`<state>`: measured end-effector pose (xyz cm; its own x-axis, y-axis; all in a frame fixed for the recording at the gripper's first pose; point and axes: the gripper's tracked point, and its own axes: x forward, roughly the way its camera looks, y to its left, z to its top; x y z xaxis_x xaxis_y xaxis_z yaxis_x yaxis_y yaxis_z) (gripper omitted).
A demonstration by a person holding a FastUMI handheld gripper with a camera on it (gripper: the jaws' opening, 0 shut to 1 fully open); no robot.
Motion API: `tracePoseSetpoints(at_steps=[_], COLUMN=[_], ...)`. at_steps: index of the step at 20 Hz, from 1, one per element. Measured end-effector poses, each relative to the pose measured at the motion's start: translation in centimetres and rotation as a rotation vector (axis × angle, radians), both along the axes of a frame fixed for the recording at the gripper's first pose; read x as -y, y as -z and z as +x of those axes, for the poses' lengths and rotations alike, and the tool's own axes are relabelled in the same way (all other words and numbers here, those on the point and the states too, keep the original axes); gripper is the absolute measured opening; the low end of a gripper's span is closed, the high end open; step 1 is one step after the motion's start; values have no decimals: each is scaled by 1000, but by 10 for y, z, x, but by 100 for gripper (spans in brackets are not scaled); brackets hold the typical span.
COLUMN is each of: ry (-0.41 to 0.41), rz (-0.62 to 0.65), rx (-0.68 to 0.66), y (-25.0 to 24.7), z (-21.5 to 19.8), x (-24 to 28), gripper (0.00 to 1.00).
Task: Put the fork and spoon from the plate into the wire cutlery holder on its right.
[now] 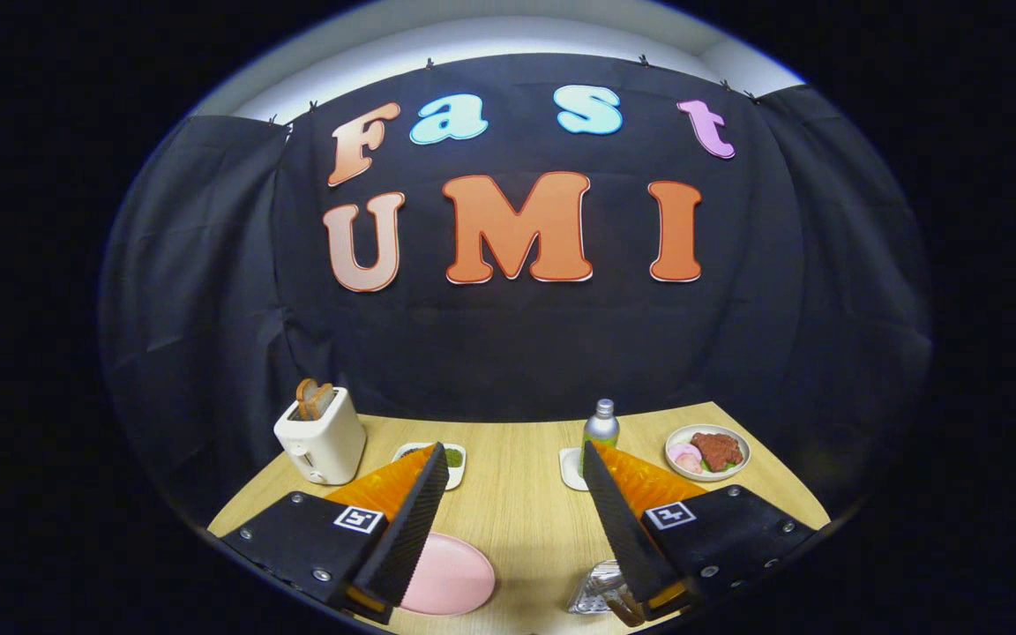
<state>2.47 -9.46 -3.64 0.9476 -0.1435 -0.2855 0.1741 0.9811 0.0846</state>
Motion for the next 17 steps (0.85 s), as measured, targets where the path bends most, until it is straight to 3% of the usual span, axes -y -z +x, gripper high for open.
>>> tracePoseSetpoints(at_steps=[6, 17], ry=[-31, -74], rz=[-6, -3], rx=[79, 63], y=[-21, -20], z=[6, 3], x=[-22, -40], gripper=[94, 94])
